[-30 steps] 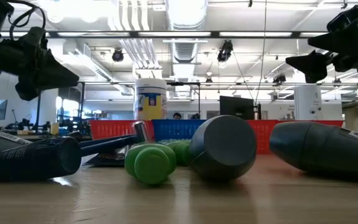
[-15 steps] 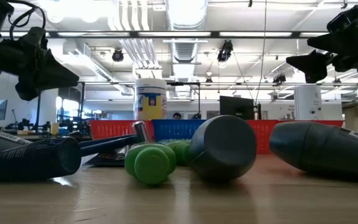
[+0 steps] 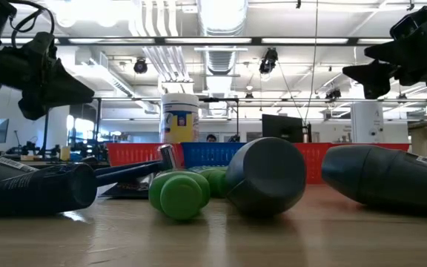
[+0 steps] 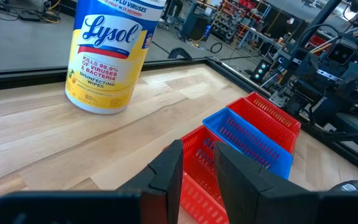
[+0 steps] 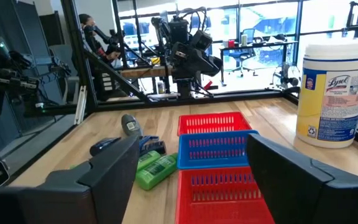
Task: Pick & Place Travel size toiletries
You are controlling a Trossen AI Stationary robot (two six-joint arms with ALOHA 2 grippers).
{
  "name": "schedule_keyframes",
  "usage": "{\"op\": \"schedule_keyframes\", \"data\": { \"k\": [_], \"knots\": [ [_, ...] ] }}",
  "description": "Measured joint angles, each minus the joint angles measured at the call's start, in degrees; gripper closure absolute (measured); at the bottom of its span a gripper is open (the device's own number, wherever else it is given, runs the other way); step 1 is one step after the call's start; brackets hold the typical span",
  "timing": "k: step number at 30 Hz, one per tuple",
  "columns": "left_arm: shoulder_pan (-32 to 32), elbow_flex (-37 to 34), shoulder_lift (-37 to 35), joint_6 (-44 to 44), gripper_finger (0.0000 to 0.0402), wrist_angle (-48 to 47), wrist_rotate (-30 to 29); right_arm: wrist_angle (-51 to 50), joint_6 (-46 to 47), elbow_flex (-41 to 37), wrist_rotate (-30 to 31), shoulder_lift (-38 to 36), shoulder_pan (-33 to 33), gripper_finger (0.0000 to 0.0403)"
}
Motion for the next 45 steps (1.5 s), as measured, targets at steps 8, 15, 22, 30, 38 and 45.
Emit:
{"op": "schedule_keyframes", "data": {
  "k": [8,15,22,30,38,45],
  "knots": [
    [0.00,0.00,-0.01,0.02,0.0305,0.01,0.00,0.00,0.00,0.00,0.00,-0.02,0.00,0.0137],
    [0.00,0.02,0.00,0.02,0.0305,0.02,0.00,0.09,2.71,-0.01,-0.08,0.00,0.00,0.0155],
    [0.00,0.00,0.00,0.00,0.0305,0.00,0.00,1.13,48.47,0.00,3.55,0.17,0.00,0.0173],
    [0.00,0.00,-0.02,0.02,0.0305,0.00,0.00,4.58,71.22,0.00,0.28,0.28,0.85,0.0175],
    [-0.01,0.00,0.00,0.01,0.0305,0.01,0.00,34.41,69.90,0.17,4.82,5.21,7.51,0.0151],
    [0.00,0.01,-0.01,0.01,0.0305,0.01,-0.01,12.33,69.79,9.04,3.99,17.81,17.23,0.0147]
  ]
}}
